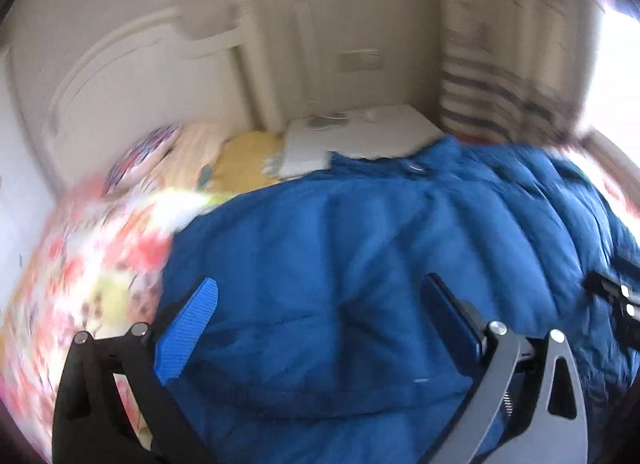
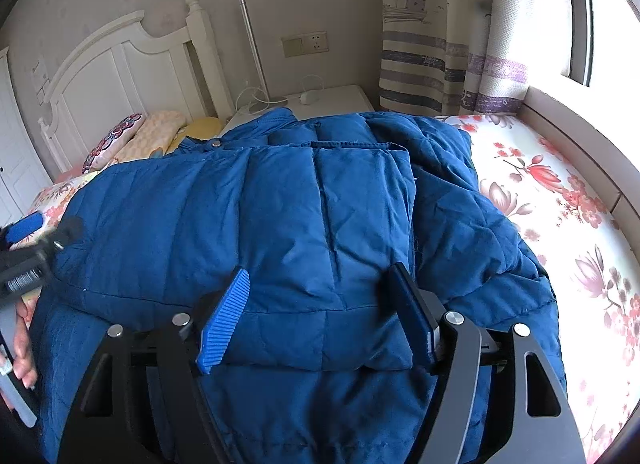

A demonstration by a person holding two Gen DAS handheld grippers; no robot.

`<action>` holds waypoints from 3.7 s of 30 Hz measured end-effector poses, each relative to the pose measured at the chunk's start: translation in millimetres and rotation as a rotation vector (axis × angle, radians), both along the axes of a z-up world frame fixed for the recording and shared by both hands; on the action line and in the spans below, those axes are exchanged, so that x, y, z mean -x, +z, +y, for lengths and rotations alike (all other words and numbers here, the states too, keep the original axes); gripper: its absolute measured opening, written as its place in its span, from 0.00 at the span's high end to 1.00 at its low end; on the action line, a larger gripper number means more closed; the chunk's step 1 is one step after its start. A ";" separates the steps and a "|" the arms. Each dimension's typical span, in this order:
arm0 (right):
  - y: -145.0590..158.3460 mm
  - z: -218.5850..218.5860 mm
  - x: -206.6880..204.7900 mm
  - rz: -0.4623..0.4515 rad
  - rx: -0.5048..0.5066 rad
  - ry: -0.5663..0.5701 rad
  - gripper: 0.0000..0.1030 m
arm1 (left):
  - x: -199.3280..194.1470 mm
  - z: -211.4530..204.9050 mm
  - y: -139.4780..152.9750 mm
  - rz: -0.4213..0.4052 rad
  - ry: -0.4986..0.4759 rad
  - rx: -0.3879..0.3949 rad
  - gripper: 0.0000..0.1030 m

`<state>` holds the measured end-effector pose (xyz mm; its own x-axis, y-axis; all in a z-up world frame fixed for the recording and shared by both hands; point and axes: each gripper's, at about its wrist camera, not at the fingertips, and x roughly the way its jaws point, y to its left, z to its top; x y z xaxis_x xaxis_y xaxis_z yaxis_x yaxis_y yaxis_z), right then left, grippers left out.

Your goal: Fold large clothes

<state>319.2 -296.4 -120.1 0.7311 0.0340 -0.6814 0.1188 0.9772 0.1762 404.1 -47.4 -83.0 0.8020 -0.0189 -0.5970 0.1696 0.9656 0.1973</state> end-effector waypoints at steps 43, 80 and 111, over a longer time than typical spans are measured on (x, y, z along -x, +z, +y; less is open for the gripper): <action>-14.5 56.2 119.4 0.247 0.221 0.197 0.04 | 113.3 60.9 -66.1 0.204 0.015 0.093 0.02; -9.9 101.5 252.8 0.161 0.243 0.407 0.05 | 272.3 70.3 -76.0 0.215 -0.189 0.031 0.02; -21.1 -45.2 358.7 0.055 -0.056 0.097 0.32 | 338.4 193.9 -94.7 0.202 -0.106 0.387 0.24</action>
